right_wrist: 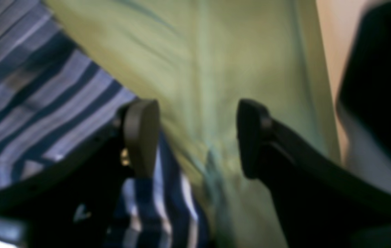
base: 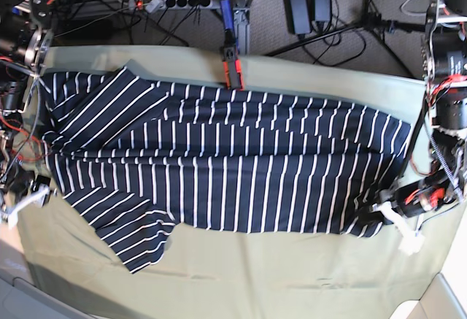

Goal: Fold the T-shirt properly
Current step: 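Close both grippers on the ends of the folded shirt's edge, then lift the edge with both grippers and fold it over toward the clamp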

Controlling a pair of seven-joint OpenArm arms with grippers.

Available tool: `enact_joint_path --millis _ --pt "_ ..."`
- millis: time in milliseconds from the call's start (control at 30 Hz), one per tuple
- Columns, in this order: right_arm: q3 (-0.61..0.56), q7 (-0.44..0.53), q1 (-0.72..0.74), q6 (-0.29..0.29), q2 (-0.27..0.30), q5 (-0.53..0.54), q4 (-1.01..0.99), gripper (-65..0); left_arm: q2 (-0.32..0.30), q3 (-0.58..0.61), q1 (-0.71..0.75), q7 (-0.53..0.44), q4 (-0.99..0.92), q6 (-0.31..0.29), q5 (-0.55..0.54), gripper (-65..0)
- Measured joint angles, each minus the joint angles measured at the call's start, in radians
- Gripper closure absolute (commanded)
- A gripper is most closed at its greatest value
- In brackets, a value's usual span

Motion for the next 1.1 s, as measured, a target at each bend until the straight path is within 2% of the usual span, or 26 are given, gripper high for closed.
enact_joint_path --millis 133,467,600,833,1100 --pt "0.000 0.002 -0.006 0.009 0.014 0.058 -0.097 -35.8 -0.021 0.000 0.000 -0.001 0.000 0.000 -0.032 0.0" --pt "0.000 0.020 -0.002 0.019 -0.077 0.076 -0.083 -35.8 -0.018 0.000 0.000 0.001 0.000 0.000 -0.037 0.0" --pt "-0.038 0.026 0.003 0.020 -0.100 0.082 -0.079 -35.7 -0.018 0.000 0.000 0.001 0.000 0.000 -0.036 0.0" --pt "-0.143 0.037 0.005 0.020 -0.104 0.113 -0.061 -35.8 -0.018 0.000 0.000 0.001 0.000 0.000 -0.037 0.0" --pt "-0.153 0.005 -0.001 0.020 -0.111 0.138 -0.010 -35.7 -0.018 0.000 0.000 0.001 0.000 0.000 -0.037 0.0"
